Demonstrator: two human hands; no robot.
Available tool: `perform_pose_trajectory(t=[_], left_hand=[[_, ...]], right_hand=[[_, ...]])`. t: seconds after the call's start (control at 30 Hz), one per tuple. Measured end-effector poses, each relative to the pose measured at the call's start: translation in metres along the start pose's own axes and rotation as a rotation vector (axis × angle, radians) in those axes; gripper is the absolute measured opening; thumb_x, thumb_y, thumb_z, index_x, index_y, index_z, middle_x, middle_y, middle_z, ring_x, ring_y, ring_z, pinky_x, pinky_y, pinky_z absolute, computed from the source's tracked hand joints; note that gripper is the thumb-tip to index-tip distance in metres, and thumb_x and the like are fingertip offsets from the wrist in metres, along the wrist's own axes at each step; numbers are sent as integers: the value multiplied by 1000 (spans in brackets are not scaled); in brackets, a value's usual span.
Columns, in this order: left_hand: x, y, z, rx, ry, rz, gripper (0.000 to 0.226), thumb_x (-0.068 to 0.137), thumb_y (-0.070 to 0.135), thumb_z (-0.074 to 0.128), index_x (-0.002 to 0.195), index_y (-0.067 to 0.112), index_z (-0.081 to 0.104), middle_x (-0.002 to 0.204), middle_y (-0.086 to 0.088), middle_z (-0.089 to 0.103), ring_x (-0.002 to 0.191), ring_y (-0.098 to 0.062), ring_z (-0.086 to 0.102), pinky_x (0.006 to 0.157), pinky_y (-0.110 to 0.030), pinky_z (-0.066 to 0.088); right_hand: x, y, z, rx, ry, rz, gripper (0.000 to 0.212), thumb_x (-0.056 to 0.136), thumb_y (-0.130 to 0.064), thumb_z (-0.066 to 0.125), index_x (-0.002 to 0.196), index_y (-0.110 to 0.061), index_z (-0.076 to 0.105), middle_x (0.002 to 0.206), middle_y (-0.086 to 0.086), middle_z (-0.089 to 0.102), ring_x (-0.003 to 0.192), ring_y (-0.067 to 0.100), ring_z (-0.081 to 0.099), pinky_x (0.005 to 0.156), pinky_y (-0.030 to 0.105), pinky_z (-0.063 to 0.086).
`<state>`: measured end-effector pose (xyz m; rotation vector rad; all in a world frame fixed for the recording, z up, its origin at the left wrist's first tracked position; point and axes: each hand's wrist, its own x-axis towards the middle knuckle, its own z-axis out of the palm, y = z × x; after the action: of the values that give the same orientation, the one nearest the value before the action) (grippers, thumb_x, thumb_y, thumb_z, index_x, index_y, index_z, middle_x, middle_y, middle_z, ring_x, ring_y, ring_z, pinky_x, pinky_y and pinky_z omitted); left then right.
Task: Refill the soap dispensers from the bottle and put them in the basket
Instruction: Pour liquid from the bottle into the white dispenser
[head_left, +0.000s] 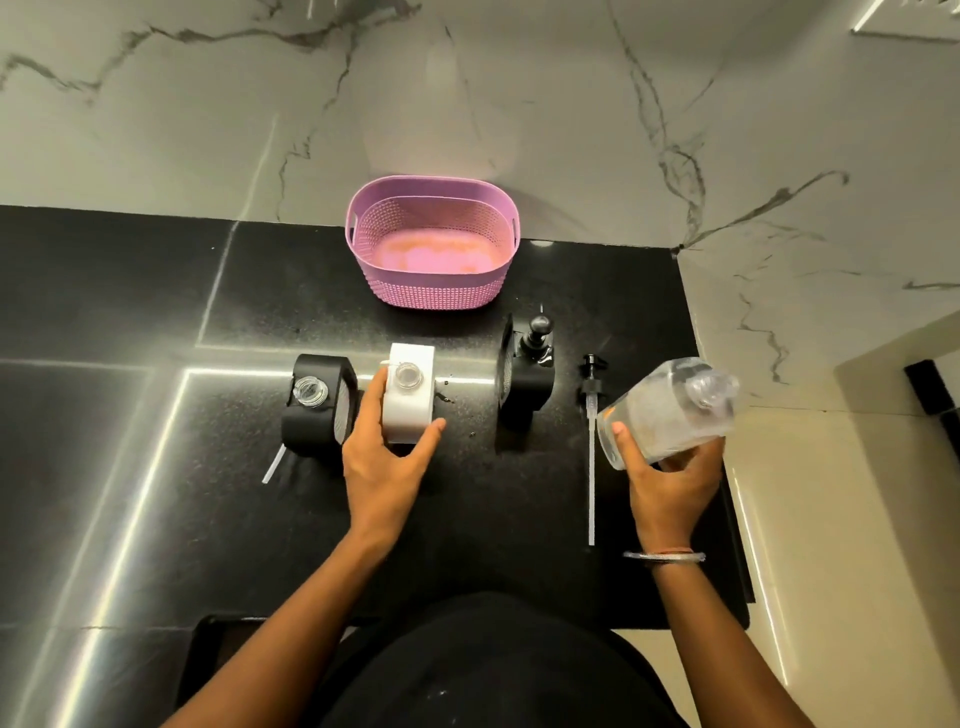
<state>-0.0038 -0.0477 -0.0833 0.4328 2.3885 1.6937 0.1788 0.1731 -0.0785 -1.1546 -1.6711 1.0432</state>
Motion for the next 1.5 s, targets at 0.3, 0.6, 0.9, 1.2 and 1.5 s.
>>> perform_pose_trajectory(t=[0.3,0.6,0.9,1.2,1.5], left_hand=[[-14,-2,-8,78,-34,8,81,84,23,88,156,27,51,138,10,69,126,0,64,105,-26,56],[-38,-15,-9,189,-42,66,78,78,18,87,146,35,53,131,17,67,113,-4,65,94,-29,58],[-38,-52,-6,138,-60,100,74,79,22,93,143,23,55,133,6,69,118,-15,69,95,-42,61],[-35,-49,-6,96,-61,167,72,79,17,93,142,17,59,134,21,62,120,4,62,102,-19,54],[-33,-59,-4,53,-97,185,78,81,28,96,148,9,61,144,4,67,128,-7,67,105,-36,58]], right_hand=[[-26,-60,-36,188,-88,-75,83,77,-41,82,146,-10,49,145,11,58,133,29,58,112,56,47],[-67,-81,-31,236,-643,115,89,53,-47,96,130,-23,57,122,-5,73,110,18,73,88,35,62],[-71,-69,-21,-68,-820,-82,73,60,-31,98,120,-30,56,113,-24,65,107,4,67,77,21,60],[-51,-48,-17,-210,-807,-179,73,66,-30,100,129,-27,64,120,-13,67,114,11,68,88,35,63],[-39,-44,-12,-260,-831,-246,80,68,-31,98,139,-23,61,130,-12,64,123,11,63,89,29,62]])
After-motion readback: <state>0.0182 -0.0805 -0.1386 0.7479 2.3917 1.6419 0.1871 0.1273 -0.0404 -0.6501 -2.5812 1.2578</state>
